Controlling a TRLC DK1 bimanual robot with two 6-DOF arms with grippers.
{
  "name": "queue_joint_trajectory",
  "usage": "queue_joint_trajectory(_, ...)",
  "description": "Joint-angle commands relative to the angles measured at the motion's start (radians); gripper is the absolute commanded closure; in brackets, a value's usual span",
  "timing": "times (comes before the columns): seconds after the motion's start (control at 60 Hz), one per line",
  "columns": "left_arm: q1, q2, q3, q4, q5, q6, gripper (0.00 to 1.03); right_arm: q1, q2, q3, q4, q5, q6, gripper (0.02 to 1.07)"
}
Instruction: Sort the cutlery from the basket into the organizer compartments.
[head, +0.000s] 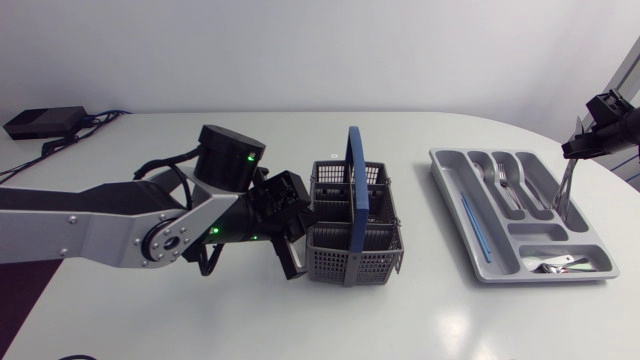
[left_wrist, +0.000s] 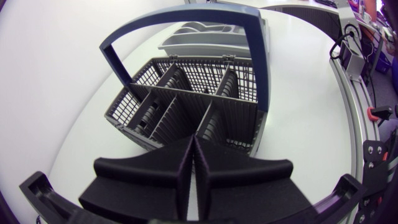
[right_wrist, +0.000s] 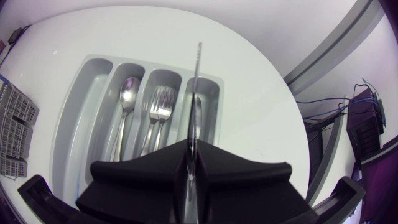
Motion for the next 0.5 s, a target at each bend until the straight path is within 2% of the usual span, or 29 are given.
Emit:
queue_joint_trajectory(0.0, -0.008, -0.011, -0.027, -0.007, -0.006, 0.024, 1.00, -0.002, 0.098, 0.015, -0.012, 0.037, 0.025, 1.01)
queue_joint_trajectory(0.183, -0.008, -0.013, -0.029, -0.007, -0.006, 0.022, 1.00, -0.011, 0.179, 0.074, -0.015, 0.051, 0.033, 1.01)
queue_joint_trajectory(0.483, -0.011, -0.011, -0.024, -0.007, -0.006, 0.022, 1.00, -0.029, 0.159, -0.012, 0.014, 0.054, 0.019, 1.01)
